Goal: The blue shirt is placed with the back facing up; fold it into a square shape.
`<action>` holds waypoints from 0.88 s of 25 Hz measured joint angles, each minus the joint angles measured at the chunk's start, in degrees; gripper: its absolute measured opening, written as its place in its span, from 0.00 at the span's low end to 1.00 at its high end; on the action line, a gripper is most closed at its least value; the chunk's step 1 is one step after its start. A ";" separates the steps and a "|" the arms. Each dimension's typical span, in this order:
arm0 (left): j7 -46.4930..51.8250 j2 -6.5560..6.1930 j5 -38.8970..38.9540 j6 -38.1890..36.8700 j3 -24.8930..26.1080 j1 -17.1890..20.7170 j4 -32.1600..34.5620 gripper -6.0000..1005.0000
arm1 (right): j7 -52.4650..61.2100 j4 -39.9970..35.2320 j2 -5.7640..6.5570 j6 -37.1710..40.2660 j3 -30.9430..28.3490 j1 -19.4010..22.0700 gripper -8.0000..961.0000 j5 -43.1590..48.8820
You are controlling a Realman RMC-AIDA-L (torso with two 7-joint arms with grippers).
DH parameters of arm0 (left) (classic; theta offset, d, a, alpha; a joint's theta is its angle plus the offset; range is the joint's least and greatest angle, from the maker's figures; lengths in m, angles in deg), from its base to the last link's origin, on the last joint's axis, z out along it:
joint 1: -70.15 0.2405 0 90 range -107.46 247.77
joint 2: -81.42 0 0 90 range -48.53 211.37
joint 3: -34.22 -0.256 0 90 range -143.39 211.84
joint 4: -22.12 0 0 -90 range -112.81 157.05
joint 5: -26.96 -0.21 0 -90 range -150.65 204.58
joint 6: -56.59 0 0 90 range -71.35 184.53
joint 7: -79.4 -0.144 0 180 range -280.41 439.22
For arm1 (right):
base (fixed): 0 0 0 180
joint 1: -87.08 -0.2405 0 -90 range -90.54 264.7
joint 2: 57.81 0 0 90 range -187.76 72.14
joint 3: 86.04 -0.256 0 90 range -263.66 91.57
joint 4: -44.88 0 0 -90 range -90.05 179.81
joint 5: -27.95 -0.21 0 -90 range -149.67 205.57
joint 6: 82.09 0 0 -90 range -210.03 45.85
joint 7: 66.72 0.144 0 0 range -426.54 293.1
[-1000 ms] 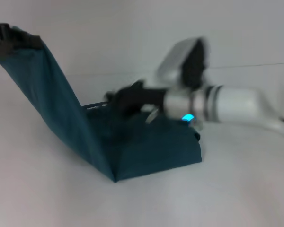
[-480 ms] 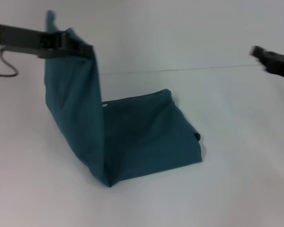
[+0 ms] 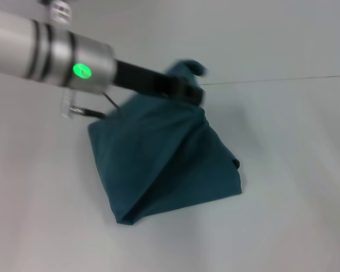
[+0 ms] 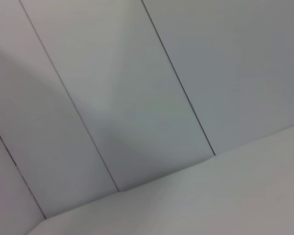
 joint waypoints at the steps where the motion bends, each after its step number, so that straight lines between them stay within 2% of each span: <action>1: -0.24 1.01 0.03 1.73 -2.18 0.25 0.00 0.04 | 0.09 0.00 0.01 0.03 -0.24 0.04 0.01 0.35; 2: -0.47 1.72 0.06 3.30 -4.16 0.58 -0.17 0.04 | 0.19 0.00 0.01 0.07 -0.48 0.07 0.01 0.69; 4: -0.98 2.75 1.59 8.34 -11.21 1.63 -1.47 0.04 | 0.63 -0.15 -0.01 0.12 -1.17 -0.04 0.01 1.78; 6: -0.96 2.84 4.29 13.71 -21.57 2.40 -3.77 0.04 | 1.09 -0.33 -0.03 0.14 -1.45 -0.21 0.01 2.38; 9: 0.40 2.93 6.64 21.23 -33.57 3.04 -5.86 0.06 | 1.45 -0.44 -0.01 0.12 -1.50 -0.48 0.01 2.53; 11: 2.16 2.95 8.07 25.32 -37.88 3.64 -6.26 0.09 | 1.53 -0.48 0.00 0.15 -1.50 -0.57 0.01 2.55; 13: 3.80 2.92 9.34 27.46 -39.10 4.17 -6.23 0.13 | 1.62 -0.51 0.01 0.27 -1.47 -0.59 0.01 2.57; 22: 3.79 2.72 10.95 29.80 -35.54 5.56 -6.45 0.48 | 1.58 -0.71 -0.05 0.48 -1.48 -1.58 0.01 7.80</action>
